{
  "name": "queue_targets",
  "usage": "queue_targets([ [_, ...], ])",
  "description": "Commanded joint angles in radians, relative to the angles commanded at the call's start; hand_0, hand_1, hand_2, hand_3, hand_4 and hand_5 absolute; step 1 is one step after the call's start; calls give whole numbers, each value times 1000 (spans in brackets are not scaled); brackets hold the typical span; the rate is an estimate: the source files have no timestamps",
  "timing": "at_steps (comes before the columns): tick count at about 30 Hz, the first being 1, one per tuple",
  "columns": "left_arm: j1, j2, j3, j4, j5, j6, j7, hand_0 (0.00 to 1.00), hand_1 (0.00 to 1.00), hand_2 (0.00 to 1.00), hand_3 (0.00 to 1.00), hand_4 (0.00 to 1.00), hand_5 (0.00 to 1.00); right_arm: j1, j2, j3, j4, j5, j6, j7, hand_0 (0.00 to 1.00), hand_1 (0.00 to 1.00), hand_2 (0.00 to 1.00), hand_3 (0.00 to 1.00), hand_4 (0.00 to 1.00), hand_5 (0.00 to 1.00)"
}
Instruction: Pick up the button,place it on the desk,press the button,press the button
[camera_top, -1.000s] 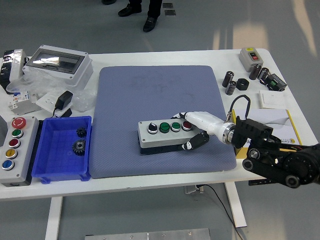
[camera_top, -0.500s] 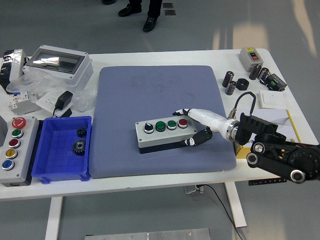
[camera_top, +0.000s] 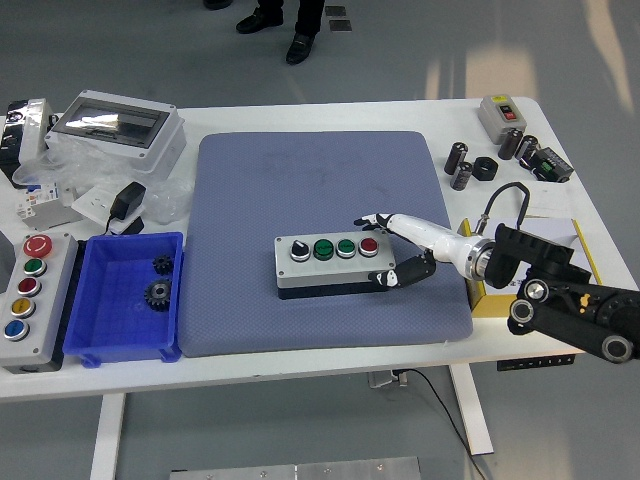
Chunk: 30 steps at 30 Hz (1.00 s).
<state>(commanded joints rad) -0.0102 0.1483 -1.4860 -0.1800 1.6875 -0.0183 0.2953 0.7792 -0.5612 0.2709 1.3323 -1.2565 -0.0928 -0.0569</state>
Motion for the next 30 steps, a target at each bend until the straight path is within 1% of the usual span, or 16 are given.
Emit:
queue_targets([
  [5, 0, -1, -2, 0, 4, -1, 1, 619, 550, 504, 583, 484, 207, 1, 1, 2, 2, -6, 2, 0, 923, 888, 899, 967, 555, 37],
  [17, 0, -1, 3, 0, 3, -3, 2, 619, 550, 504, 583, 481, 207, 13, -19, 2, 22, 1, 17, -3, 918, 886, 904, 970, 564, 45],
  [18, 0, -1, 3, 0, 4, -3, 2, 619, 550, 504, 582, 478, 205, 13, -21, 2, 24, 3, 18, -2, 926, 896, 909, 982, 584, 36],
  [30, 0, -2, 3, 0, 9, -6, 4, 619, 550, 504, 581, 479, 205, 9, -28, 20, 28, 13, 30, 4, 930, 901, 913, 991, 582, 31],
])
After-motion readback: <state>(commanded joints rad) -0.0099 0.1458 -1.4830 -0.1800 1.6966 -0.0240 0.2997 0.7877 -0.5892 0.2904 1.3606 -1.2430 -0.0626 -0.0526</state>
